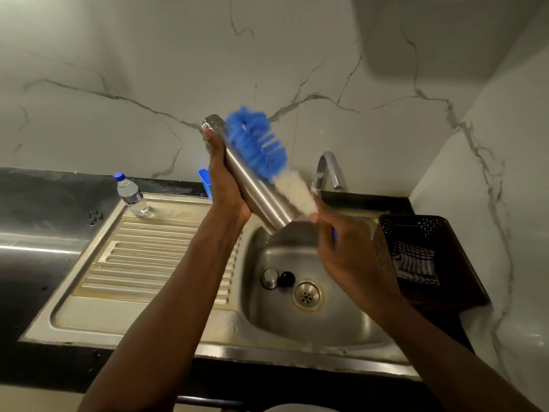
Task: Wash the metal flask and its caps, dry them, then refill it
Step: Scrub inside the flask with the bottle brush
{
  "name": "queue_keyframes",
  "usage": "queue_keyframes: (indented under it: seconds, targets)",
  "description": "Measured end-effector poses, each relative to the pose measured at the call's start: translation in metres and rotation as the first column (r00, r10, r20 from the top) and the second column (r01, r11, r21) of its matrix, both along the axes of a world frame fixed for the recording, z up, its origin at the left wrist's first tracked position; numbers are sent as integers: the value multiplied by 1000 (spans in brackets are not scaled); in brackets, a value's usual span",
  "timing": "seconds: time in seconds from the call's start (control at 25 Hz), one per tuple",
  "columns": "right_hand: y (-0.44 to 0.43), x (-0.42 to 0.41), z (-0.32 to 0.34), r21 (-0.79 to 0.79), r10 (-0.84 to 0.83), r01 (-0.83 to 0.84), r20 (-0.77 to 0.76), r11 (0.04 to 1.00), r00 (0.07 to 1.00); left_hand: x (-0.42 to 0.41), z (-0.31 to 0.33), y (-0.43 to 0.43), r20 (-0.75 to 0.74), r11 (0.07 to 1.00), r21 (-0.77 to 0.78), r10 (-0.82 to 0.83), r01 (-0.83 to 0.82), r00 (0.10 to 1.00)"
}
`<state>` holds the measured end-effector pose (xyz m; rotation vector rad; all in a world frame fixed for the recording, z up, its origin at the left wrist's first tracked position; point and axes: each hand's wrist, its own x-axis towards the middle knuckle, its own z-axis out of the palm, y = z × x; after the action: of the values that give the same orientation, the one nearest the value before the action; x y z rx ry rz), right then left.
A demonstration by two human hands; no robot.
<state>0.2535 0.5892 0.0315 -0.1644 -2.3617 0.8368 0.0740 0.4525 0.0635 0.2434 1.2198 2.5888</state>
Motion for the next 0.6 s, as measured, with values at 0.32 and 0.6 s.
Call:
queue_keyframes:
  seconds: [0.32,0.6]
  targets:
    - [-25,22,-1,-97,92,-79,138,992,986,-23,-24,-31,-202,948,290,-71,129,977]
    - [-20,-9,19,-38,95,-90,176,995,980,12,-13,-5,-79,1000,-21,-16,14,997]
